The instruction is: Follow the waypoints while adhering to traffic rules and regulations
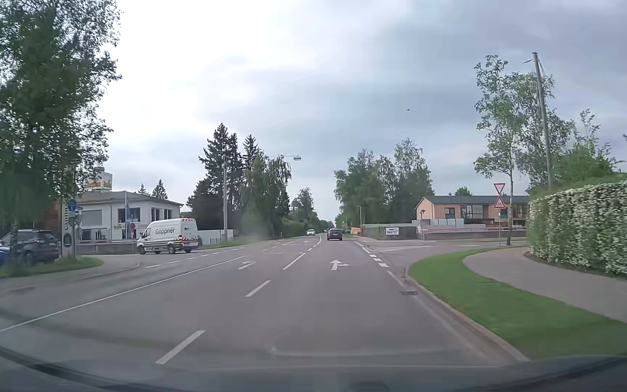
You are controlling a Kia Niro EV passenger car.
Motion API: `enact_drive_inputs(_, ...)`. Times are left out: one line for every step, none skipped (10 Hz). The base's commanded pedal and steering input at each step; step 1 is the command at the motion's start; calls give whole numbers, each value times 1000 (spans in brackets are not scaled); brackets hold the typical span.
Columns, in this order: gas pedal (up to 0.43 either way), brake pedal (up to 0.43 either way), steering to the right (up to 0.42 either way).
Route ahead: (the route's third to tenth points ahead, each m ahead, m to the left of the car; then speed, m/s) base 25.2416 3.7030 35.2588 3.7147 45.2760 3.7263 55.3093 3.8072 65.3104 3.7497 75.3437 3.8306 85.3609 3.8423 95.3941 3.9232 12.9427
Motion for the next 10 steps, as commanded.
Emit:
enact_drive_inputs(138,0,-1)
enact_drive_inputs(138,0,-1)
enact_drive_inputs(138,0,-1)
enact_drive_inputs(138,0,-1)
enact_drive_inputs(138,0,-1)
enact_drive_inputs(138,0,-1)
enact_drive_inputs(138,0,-1)
enact_drive_inputs(138,0,-1)
enact_drive_inputs(150,0,-1)
enact_drive_inputs(157,0,-2)
